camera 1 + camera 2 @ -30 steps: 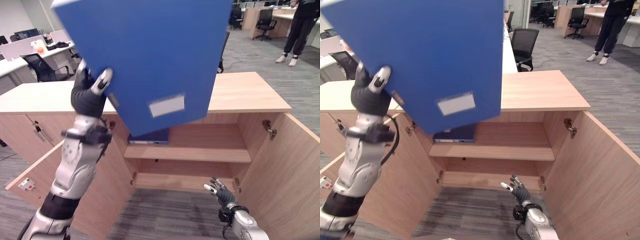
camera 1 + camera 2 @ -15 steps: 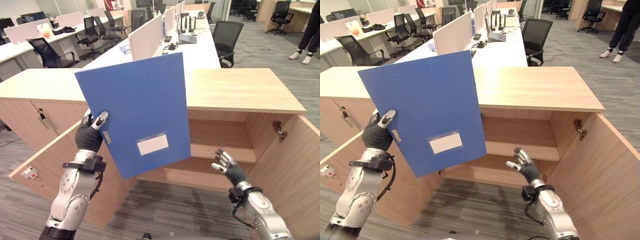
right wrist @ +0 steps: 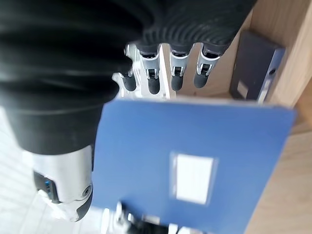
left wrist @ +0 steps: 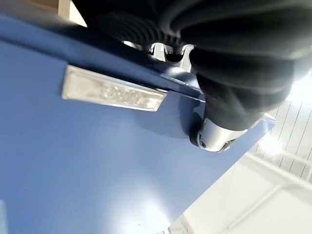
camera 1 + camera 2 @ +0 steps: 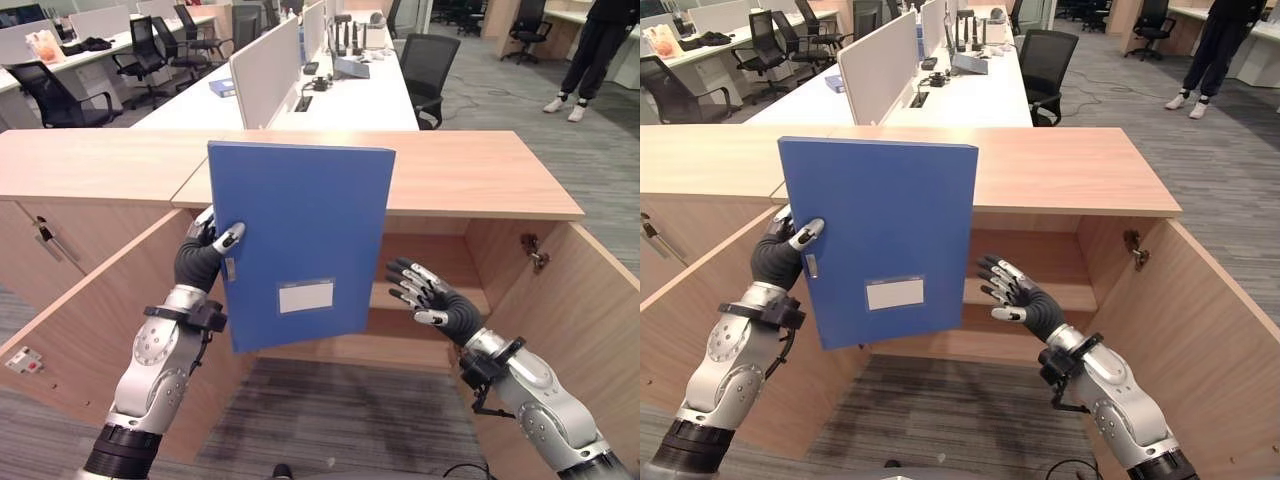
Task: Put the empty folder in the office cabinet
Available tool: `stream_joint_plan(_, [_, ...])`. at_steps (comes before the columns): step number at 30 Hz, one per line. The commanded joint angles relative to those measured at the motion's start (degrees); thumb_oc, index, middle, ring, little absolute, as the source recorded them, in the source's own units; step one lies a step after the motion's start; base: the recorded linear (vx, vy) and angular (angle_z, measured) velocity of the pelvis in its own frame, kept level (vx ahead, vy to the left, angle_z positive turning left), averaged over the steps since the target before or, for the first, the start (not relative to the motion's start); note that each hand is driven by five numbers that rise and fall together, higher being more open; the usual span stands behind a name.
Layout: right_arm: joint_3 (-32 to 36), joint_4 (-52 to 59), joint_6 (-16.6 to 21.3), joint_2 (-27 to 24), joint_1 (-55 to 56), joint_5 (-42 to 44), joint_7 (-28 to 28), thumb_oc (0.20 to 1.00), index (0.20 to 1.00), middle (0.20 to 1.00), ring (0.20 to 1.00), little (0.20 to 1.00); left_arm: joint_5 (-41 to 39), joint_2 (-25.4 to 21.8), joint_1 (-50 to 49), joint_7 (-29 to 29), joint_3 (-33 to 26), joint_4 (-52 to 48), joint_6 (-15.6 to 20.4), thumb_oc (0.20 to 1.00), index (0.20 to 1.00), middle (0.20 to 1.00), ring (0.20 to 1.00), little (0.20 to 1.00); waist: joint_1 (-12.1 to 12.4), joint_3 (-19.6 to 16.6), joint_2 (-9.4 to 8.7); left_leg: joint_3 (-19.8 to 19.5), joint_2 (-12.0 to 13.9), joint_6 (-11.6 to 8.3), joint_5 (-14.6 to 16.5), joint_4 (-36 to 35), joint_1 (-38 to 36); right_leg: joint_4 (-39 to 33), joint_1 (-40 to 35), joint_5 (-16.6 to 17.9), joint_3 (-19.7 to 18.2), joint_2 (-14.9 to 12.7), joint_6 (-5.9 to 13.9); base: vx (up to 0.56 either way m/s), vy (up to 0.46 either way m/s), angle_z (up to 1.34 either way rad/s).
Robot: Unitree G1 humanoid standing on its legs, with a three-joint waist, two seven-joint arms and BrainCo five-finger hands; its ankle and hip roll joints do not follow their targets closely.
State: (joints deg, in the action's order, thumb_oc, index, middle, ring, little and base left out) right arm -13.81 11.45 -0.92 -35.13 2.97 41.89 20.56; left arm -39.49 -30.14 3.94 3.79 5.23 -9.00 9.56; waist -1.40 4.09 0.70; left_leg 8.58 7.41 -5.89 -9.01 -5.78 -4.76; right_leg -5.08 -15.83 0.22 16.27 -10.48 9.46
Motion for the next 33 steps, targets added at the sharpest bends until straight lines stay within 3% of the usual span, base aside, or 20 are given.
stream_joint_plan(1, [-1.6,1.6,1.35,0.22,-6.7,4.62,1.09,1.0,1.0,1.0,1.0,1.0,0.52,-1.36,8.23,1.83,1.31,0.43,4.05,0.2,0.2,0.2,0.2,0.2,0.38,0.62,-0.63,0.55,0.5,-0.72,8.83,0.78,-6.58,0.99,3.33,1.23,-1.3,0.36,-1.37,0.0,0.0,0.0])
stream_joint_plan(16, [-8.86,-4.39,1.32,8.92,-11.06,4.74,-2.45,1.0,1.0,1.0,1.0,1.0,-3.76,2.85,12.74,4.7,12.38,-2.02,0.81,0.2,0.2,0.2,0.2,0.2,0.43,0.8,-0.74,0.35,0.22,-0.45,9.05,0.78,-6.89,0.92,3.01,1.27,-1.27,0.3,-1.55,0.0,0.003,-0.01])
stream_joint_plan(33, [-2.5,-14.72,2.77,12.08,-9.02,-2.12,-7.29,1.0,1.0,1.0,1.0,1.0,-4.82,2.62,10.25,5.78,10.5,-5.27,0.01,0.2,0.2,0.2,0.2,0.2,1.08,0.45,-0.84,-0.47,-0.07,-0.15,9.22,0.78,-6.9,0.82,2.31,1.2,-0.63,0.1,-1.58,0.0,0.0,0.0])
